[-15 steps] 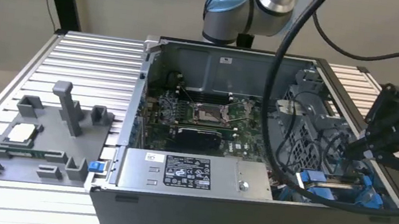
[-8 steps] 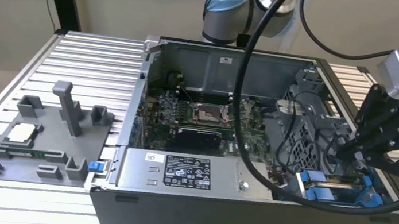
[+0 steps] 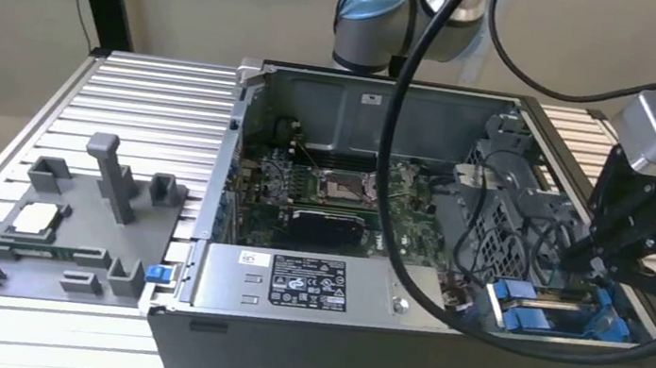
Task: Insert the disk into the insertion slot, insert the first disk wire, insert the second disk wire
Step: 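Insert the second disk wire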
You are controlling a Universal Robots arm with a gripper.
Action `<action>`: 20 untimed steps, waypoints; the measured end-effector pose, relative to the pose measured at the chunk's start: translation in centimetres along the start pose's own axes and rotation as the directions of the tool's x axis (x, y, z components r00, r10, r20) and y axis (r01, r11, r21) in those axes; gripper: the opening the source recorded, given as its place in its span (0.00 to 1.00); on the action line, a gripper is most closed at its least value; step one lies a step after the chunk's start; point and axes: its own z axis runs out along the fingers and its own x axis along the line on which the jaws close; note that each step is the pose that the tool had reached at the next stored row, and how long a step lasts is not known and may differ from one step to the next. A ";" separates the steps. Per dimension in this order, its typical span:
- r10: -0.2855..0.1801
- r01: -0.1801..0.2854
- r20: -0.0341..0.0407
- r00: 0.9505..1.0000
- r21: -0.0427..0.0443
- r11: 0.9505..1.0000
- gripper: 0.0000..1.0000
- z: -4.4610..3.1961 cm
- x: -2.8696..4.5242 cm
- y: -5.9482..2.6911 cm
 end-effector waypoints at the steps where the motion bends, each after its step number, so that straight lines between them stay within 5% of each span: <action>1: 0.000 0.000 -0.005 1.000 0.000 1.000 0.00 -0.01 0.02 0.06; 4: -0.004 0.004 -0.025 1.000 0.012 1.000 0.00 0.02 0.05 0.34; 7: -0.011 0.013 -0.039 0.999 0.047 0.999 0.00 0.08 0.08 0.55; 9: -0.014 0.016 -0.039 0.999 0.063 0.998 0.00 0.33 0.15 0.90; 20: 0.012 -0.010 -0.037 0.999 0.071 0.997 0.00 2.17 0.40 1.03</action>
